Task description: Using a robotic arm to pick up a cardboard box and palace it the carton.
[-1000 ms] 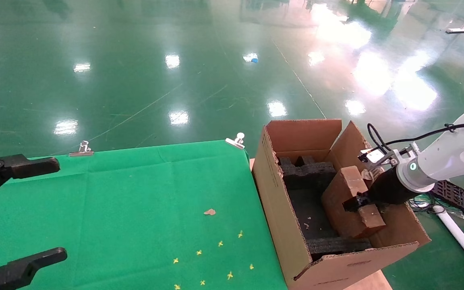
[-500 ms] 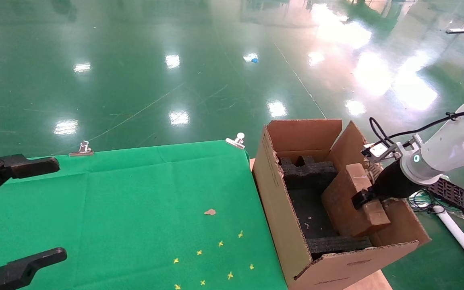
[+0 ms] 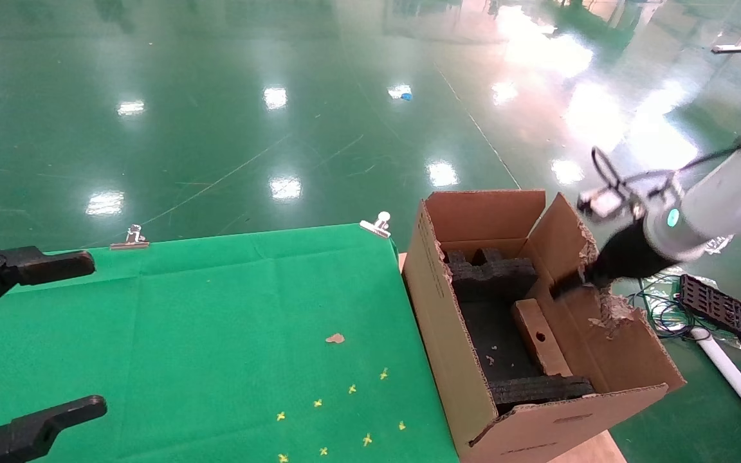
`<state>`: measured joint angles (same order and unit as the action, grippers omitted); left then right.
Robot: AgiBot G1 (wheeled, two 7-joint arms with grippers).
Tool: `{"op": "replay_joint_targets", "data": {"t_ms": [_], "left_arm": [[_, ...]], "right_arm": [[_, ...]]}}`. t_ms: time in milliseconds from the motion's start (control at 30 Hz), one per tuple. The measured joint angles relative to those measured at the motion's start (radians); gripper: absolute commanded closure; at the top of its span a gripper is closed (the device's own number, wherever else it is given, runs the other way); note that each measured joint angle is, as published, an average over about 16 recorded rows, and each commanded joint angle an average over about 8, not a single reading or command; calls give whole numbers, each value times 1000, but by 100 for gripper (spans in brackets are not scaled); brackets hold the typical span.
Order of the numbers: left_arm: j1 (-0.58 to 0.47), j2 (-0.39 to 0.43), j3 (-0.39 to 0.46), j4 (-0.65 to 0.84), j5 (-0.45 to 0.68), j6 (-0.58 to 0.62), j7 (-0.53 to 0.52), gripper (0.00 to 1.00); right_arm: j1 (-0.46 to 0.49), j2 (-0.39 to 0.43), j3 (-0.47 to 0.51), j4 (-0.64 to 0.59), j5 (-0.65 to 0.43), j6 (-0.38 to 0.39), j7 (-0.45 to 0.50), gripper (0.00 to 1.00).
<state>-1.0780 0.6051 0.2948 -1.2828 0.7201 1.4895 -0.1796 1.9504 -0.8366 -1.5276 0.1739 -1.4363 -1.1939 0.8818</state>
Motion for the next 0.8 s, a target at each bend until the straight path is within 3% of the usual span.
{"op": "replay_joint_targets", "data": {"t_ms": [467, 800], "left_arm": [[0, 0, 1, 0, -1, 0, 0, 0], [0, 0, 1, 1, -1, -1, 1, 0]], "right_arm": [[245, 159, 79, 309, 65, -3, -122, 0], [192, 224, 187, 504, 129, -18, -156, 0]]}}
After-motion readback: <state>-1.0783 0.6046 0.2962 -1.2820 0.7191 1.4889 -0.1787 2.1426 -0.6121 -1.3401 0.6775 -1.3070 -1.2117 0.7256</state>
